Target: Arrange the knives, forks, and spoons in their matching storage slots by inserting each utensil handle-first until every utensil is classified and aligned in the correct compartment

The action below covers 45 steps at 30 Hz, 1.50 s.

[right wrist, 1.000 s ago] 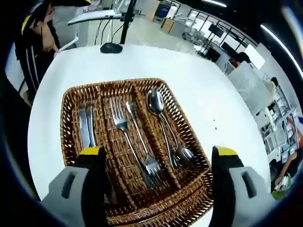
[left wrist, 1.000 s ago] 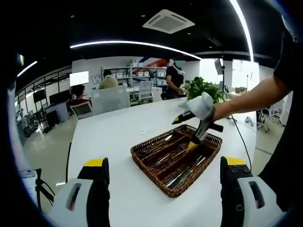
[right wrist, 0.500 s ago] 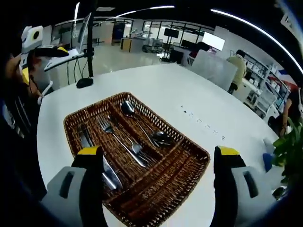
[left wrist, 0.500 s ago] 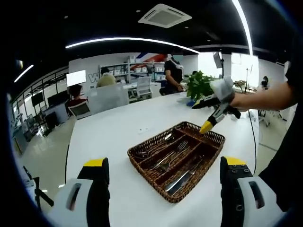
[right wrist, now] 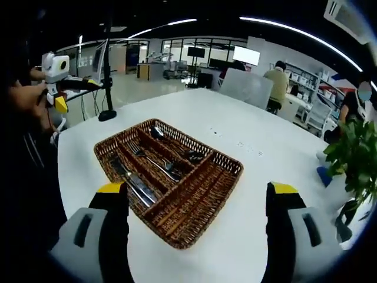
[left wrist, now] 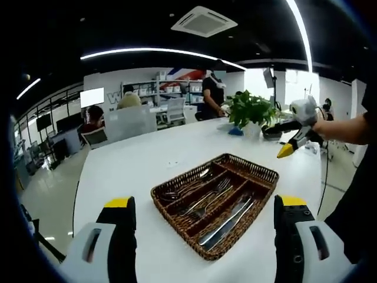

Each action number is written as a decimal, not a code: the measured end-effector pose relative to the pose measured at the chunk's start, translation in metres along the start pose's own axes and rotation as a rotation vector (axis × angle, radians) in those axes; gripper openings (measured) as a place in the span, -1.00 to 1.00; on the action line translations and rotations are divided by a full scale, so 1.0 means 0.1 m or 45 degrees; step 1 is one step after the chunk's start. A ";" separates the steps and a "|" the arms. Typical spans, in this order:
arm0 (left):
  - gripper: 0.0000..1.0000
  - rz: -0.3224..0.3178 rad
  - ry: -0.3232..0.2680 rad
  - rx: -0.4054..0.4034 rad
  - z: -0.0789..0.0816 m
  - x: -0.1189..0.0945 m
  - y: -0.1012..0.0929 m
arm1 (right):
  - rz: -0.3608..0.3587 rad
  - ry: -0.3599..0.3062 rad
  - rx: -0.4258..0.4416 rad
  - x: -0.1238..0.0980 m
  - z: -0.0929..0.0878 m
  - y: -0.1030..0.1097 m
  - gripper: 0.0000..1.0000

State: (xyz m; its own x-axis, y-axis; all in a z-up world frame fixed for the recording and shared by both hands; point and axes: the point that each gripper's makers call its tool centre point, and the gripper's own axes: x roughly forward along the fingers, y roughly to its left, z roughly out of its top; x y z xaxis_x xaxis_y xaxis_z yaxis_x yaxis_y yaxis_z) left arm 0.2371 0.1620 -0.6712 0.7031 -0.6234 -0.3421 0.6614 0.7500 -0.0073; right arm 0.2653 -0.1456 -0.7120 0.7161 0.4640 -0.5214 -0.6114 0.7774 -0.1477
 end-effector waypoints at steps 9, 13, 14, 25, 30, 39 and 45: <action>0.99 0.048 0.015 -0.006 -0.07 -0.09 0.05 | -0.017 0.008 0.027 -0.35 -0.24 0.06 1.00; 0.99 0.045 0.034 -0.014 -0.13 -0.12 0.03 | -0.032 0.000 0.069 -0.46 -0.29 0.05 1.00; 0.99 0.043 0.042 -0.011 -0.17 -0.12 0.02 | -0.036 0.002 0.071 -0.47 -0.31 0.05 1.00; 0.99 0.059 0.067 -0.024 -0.25 -0.17 0.01 | -0.057 0.005 0.100 -0.57 -0.38 0.06 1.00; 0.99 0.065 0.068 -0.014 -0.28 -0.18 0.03 | -0.061 0.005 0.086 -0.59 -0.37 0.07 1.00; 0.99 0.076 0.072 -0.019 -0.30 -0.22 0.01 | -0.070 -0.016 0.072 -0.62 -0.31 0.04 1.00; 0.99 0.095 0.079 -0.003 -0.28 -0.24 0.01 | -0.070 -0.023 0.067 -0.60 -0.30 0.02 1.00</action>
State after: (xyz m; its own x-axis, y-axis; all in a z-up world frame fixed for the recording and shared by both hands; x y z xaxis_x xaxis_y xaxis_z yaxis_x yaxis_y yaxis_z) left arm 0.2140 0.1836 -0.6893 0.7327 -0.5511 -0.3993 0.6072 0.7943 0.0179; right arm 0.2110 -0.1849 -0.7055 0.7545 0.4273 -0.4982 -0.5527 0.8230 -0.1312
